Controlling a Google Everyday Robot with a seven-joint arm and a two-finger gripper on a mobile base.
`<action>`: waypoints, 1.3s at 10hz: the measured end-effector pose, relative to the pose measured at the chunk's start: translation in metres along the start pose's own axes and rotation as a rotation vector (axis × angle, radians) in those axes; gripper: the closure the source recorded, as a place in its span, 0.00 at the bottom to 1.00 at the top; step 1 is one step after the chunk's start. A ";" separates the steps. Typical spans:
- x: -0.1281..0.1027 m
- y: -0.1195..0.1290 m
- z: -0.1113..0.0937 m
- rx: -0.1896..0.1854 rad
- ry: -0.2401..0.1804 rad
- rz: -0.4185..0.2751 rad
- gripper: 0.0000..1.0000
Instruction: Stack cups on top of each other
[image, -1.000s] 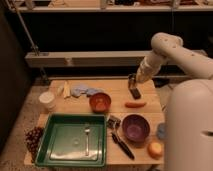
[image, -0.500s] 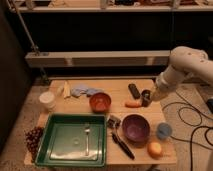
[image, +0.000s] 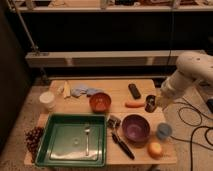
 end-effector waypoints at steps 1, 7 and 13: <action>0.000 0.000 0.000 0.000 -0.001 0.001 1.00; -0.039 0.058 -0.037 -0.026 0.007 0.068 1.00; -0.078 0.187 -0.072 0.083 -0.092 0.173 1.00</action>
